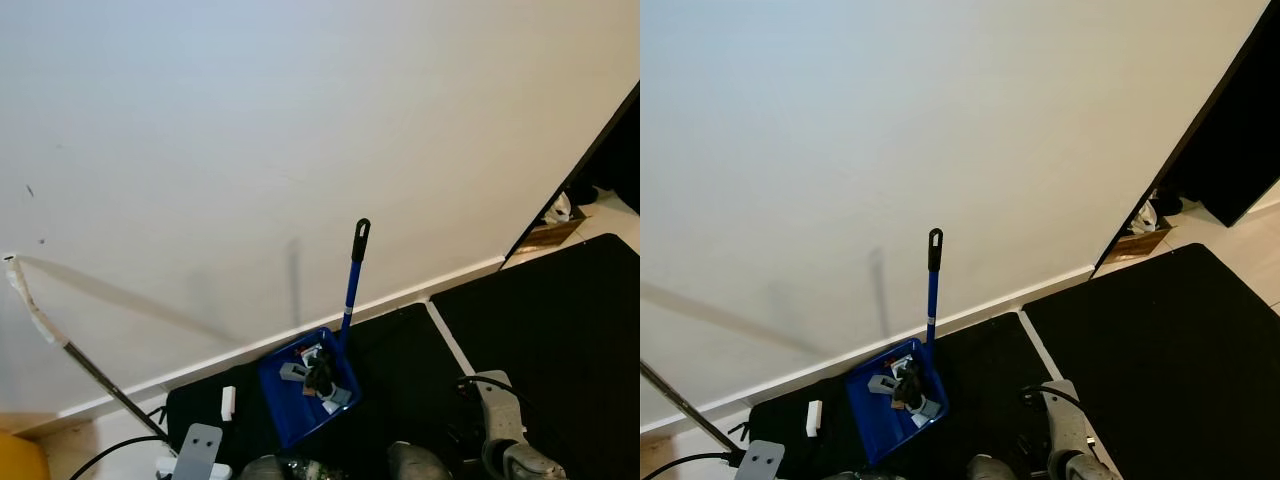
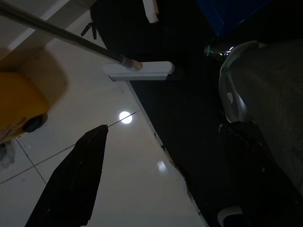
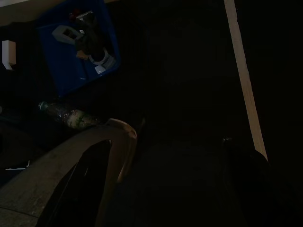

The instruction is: Sweep floor

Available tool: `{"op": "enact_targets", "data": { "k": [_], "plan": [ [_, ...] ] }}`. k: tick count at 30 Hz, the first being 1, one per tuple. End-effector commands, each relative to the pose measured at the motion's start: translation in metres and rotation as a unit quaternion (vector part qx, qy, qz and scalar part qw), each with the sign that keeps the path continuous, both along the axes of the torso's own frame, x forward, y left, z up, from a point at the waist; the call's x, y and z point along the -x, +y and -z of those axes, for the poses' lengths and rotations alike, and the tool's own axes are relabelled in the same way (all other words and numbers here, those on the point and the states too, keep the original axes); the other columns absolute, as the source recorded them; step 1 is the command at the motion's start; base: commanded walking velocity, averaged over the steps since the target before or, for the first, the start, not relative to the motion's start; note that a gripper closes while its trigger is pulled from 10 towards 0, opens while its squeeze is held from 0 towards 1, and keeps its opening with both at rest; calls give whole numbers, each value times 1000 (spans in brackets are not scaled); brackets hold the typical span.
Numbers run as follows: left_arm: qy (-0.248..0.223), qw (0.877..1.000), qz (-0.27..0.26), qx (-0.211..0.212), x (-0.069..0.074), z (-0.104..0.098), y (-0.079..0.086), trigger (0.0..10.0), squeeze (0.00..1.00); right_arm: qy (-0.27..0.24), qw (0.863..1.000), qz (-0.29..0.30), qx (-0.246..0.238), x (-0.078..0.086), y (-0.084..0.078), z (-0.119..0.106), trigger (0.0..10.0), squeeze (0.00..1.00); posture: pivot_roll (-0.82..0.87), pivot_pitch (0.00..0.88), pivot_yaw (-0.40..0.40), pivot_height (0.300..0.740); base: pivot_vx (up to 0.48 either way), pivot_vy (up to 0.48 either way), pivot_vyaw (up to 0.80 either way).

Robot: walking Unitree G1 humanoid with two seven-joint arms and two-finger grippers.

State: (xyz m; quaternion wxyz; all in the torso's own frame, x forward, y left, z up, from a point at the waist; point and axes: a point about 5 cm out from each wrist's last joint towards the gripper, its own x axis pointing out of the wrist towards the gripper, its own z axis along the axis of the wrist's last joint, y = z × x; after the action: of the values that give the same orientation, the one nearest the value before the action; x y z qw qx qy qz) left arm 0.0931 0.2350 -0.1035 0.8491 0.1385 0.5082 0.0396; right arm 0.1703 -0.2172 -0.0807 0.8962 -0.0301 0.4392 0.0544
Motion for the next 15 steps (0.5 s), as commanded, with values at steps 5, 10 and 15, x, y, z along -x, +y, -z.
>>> {"op": "enact_targets", "data": {
  "k": [5, 10, 15],
  "plan": [
    [8, 1000, -7, 11, 6, 3, -5, 10000, 0, 10, 1000, -6, 5, 4, -4, 1, 10000, 0, 10, 75, -58, 740, 0, 0, 0],
    [11, 1000, 6, 11, 5, 3, -8, 10000, 0, 9, 1000, 10, 9, 4, -9, 0, 10000, 0, 10, 76, -51, 740, 0, 0, 0],
    [10, 1000, -5, 7, 5, 3, -7, 10000, 0, 15, 1000, -3, 1, 7, -3, 3, 10000, 0, 3, 81, -63, 740, 0, 0, 0]
  ]
}}
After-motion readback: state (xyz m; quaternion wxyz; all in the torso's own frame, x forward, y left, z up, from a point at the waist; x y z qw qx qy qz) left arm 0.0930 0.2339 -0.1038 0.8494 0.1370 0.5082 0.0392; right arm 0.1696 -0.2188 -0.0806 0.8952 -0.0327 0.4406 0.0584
